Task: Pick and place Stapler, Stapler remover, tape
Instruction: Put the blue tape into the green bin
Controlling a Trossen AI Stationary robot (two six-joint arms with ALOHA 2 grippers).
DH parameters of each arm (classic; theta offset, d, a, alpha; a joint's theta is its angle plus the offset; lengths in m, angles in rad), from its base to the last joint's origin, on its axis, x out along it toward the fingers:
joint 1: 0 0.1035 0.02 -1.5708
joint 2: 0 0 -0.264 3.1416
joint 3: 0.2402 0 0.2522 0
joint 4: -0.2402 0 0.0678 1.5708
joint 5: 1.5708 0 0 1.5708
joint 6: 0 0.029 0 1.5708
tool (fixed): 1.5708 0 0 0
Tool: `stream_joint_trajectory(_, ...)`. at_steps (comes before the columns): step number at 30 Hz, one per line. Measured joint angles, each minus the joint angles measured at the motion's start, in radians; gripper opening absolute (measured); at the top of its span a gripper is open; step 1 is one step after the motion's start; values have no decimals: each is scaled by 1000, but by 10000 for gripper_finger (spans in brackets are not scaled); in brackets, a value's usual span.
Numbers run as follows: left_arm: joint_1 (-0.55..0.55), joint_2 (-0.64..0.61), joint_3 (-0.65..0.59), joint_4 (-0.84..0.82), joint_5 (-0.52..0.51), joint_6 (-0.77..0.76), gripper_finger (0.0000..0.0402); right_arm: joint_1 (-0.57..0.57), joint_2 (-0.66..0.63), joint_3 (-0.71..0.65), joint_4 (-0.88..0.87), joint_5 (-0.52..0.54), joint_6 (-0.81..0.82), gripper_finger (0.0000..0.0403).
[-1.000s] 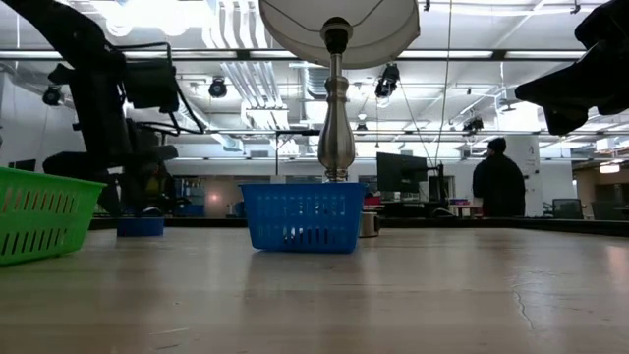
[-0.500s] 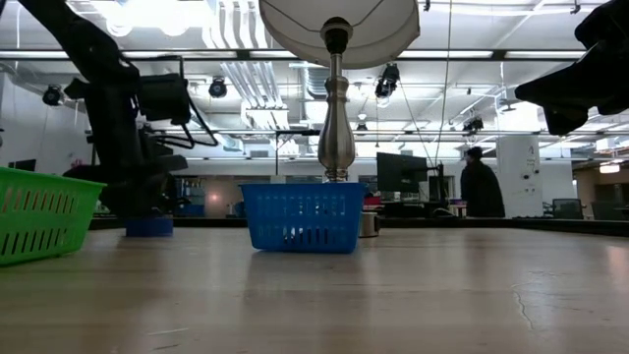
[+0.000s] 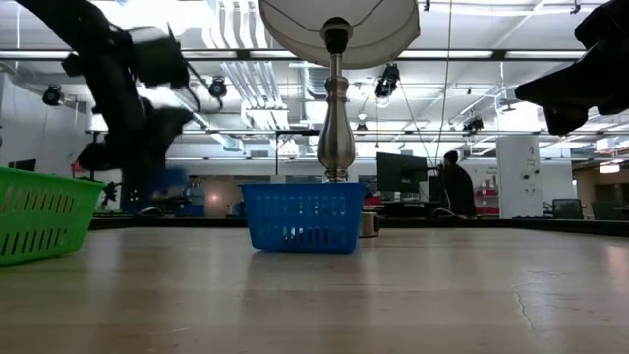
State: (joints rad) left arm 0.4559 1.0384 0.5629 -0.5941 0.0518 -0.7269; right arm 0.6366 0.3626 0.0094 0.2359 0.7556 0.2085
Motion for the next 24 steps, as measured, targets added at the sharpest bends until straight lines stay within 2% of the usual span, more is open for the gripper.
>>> stream_joint_trajectory(7, -81, -176, 105, -122, 130, 30, 43, 0, 0, 0, 0, 0, 0, 9)
stream_joint_trajectory(13, -247, -279, 187, -248, 155, 26, 53, 0, 0, 0, 0, 0, 0, 9)
stream_joint_trajectory(18, -468, -306, 186, -237, 86, -141, 53, 0, 0, 0, 0, 0, 0, 9)
stream_joint_trajectory(24, -783, -267, 165, -233, -122, -350, 52, 0, 0, 0, 0, 0, 0, 9)
